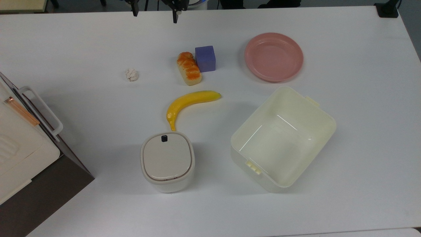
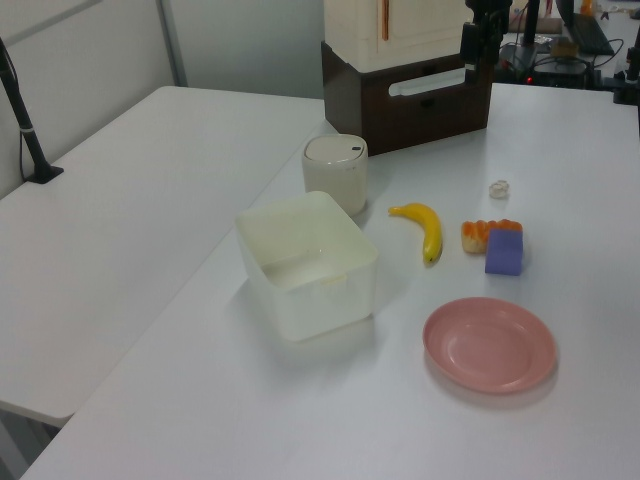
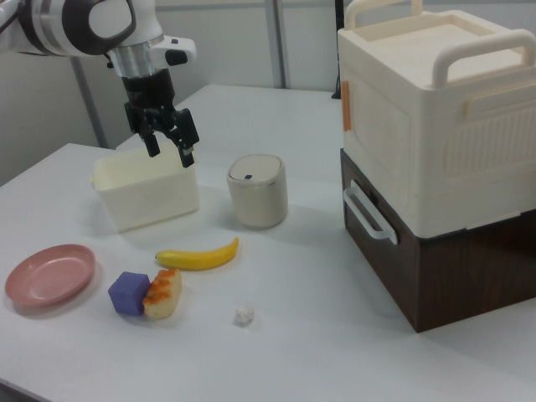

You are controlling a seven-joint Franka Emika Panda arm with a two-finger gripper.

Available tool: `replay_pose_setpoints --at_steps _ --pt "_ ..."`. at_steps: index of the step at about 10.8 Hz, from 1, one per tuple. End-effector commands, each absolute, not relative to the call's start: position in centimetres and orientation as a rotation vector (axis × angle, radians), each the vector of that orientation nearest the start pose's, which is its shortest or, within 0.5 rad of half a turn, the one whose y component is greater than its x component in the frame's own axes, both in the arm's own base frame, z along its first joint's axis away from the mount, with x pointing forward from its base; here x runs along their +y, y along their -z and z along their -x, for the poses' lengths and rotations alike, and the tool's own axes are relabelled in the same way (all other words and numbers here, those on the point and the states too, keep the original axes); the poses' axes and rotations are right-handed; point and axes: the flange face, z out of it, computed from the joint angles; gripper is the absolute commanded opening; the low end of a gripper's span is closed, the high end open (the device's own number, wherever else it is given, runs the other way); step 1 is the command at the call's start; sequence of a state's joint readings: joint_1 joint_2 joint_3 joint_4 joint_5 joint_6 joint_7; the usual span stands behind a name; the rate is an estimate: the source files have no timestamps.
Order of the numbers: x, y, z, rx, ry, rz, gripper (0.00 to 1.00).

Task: Put the bread on the table

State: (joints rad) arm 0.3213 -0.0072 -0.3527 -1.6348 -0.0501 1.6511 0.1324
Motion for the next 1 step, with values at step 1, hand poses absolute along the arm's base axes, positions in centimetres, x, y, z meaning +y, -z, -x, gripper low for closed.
replay_pose_setpoints --at_steps 1 --pt "-1.89 -60.71 -55.53 0.221 0.018 3.161 1.0"
